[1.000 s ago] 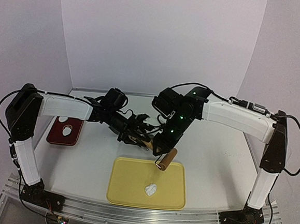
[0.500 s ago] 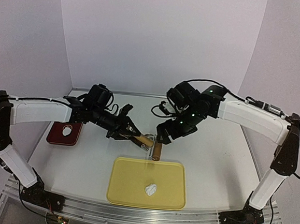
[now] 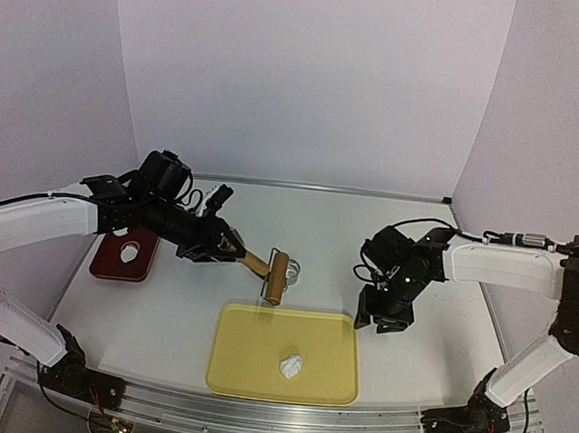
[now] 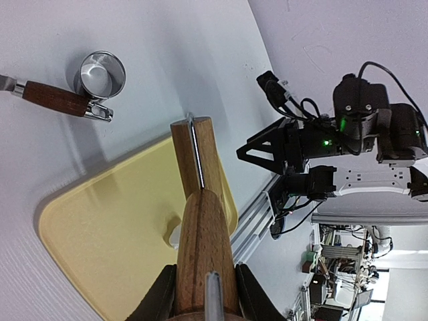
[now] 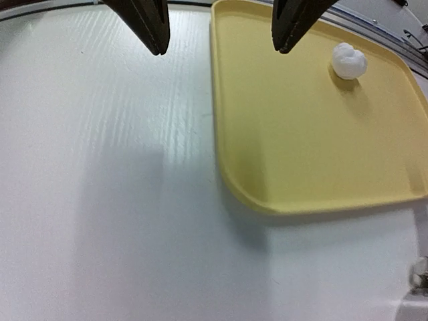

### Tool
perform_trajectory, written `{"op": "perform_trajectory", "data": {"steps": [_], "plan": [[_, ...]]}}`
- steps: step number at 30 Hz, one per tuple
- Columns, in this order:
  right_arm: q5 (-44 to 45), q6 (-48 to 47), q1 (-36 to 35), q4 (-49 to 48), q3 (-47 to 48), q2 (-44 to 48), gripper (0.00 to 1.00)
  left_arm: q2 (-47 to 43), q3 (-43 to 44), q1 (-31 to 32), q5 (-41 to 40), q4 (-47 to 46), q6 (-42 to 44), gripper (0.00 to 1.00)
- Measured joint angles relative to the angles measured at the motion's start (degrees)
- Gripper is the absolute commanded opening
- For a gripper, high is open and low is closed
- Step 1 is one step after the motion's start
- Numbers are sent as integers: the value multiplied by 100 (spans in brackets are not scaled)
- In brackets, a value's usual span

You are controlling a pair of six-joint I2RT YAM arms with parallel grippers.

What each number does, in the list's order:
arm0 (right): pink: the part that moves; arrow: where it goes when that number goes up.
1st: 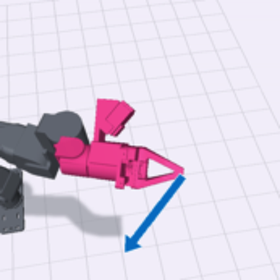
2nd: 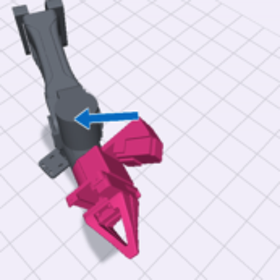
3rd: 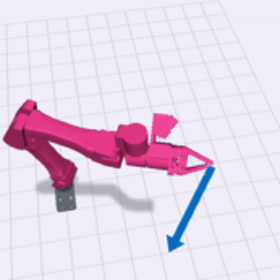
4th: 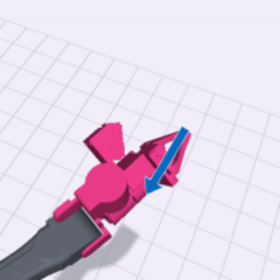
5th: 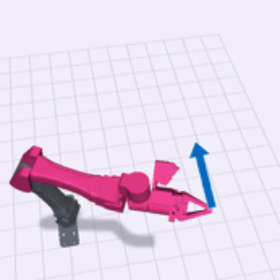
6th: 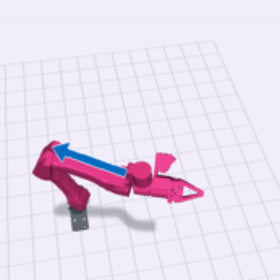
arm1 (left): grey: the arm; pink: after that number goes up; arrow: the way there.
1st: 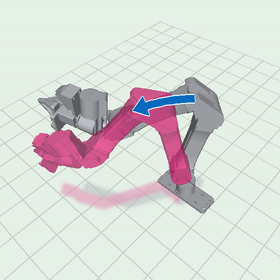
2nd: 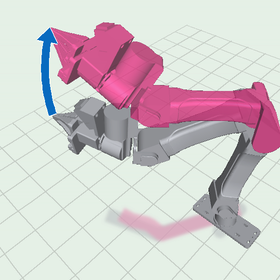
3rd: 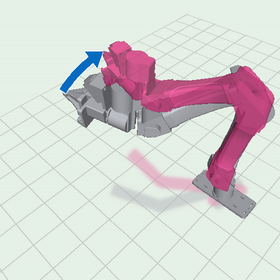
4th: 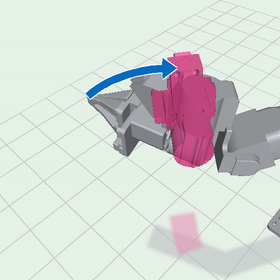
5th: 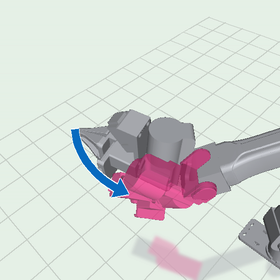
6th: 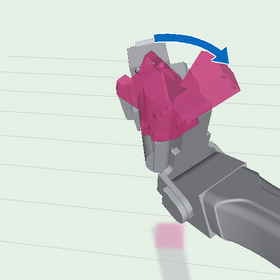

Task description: Roll out the dumpling wrappers from the dough

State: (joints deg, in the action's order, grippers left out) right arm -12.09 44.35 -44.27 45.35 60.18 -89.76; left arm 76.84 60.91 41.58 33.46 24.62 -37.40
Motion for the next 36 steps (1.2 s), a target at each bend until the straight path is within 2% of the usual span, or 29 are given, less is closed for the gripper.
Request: {"op": "perform_trajectory", "data": {"steps": [4,9,16,21,28,36], "plan": [[-123,404,-11,-79,-741,706,49,-295,-246,8,46,1,-179,0],[-357,423,-11,-276,-1038,1127,43,-584,-585,187,-71,108,-621,0],[-729,1,-19,-596,-1471,1049,40,-554,-993,1636,-828,-46,-1484,0],[-957,-377,-19,-803,-1835,1049,40,-352,-993,2237,-1462,-289,-1956,0],[-1202,-792,-19,-1008,-1884,1044,38,-127,-907,2374,-1993,-458,-2386,0],[-1126,-762,-19,-1506,-1878,685,34,324,-445,2603,-2272,-297,-2483,0]]}}
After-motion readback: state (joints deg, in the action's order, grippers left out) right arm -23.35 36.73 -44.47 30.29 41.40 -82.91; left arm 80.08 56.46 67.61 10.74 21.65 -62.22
